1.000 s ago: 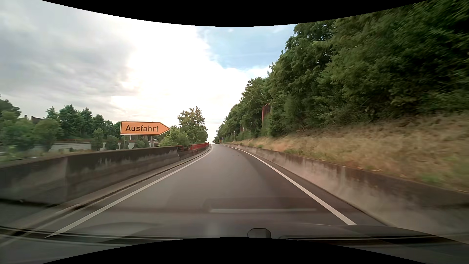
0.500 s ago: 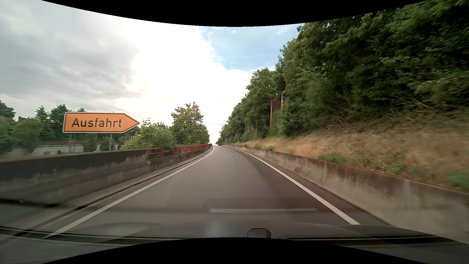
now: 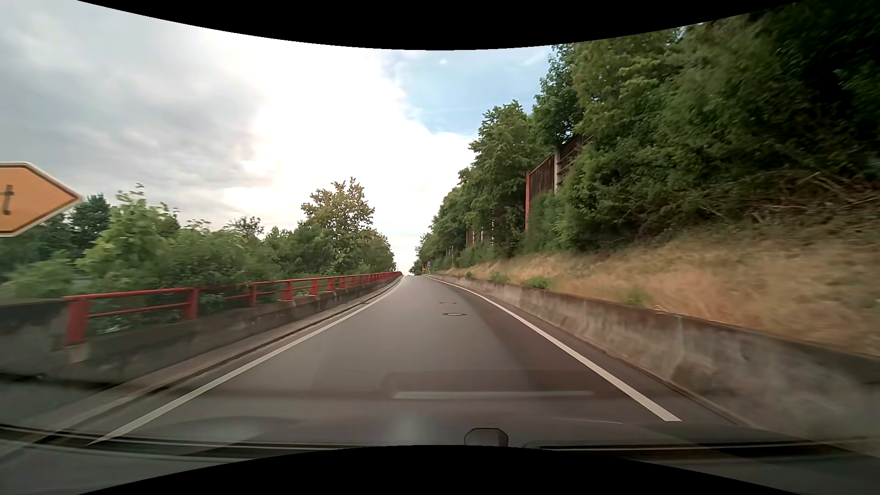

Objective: Follow the waypoints while adhering to traffic rules and regulations

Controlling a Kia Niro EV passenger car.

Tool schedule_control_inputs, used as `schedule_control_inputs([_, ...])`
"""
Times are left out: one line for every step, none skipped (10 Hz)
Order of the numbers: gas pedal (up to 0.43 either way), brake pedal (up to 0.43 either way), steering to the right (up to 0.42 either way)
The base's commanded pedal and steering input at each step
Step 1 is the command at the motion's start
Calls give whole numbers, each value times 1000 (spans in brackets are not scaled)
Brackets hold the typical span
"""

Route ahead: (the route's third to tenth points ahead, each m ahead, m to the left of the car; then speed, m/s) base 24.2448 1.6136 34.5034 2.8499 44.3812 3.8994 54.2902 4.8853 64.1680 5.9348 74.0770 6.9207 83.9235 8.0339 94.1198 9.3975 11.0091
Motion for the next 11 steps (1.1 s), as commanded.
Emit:
schedule_control_inputs([138, 0, -13])
schedule_control_inputs([138, 0, -13])
schedule_control_inputs([138, 0, -13])
schedule_control_inputs([138, 0, -14])
schedule_control_inputs([138, 0, -13])
schedule_control_inputs([138, 0, -13])
schedule_control_inputs([138, 0, -12])
schedule_control_inputs([138, 0, -11])
schedule_control_inputs([138, 0, -10])
schedule_control_inputs([138, 0, -10])
schedule_control_inputs([138, 0, -10])
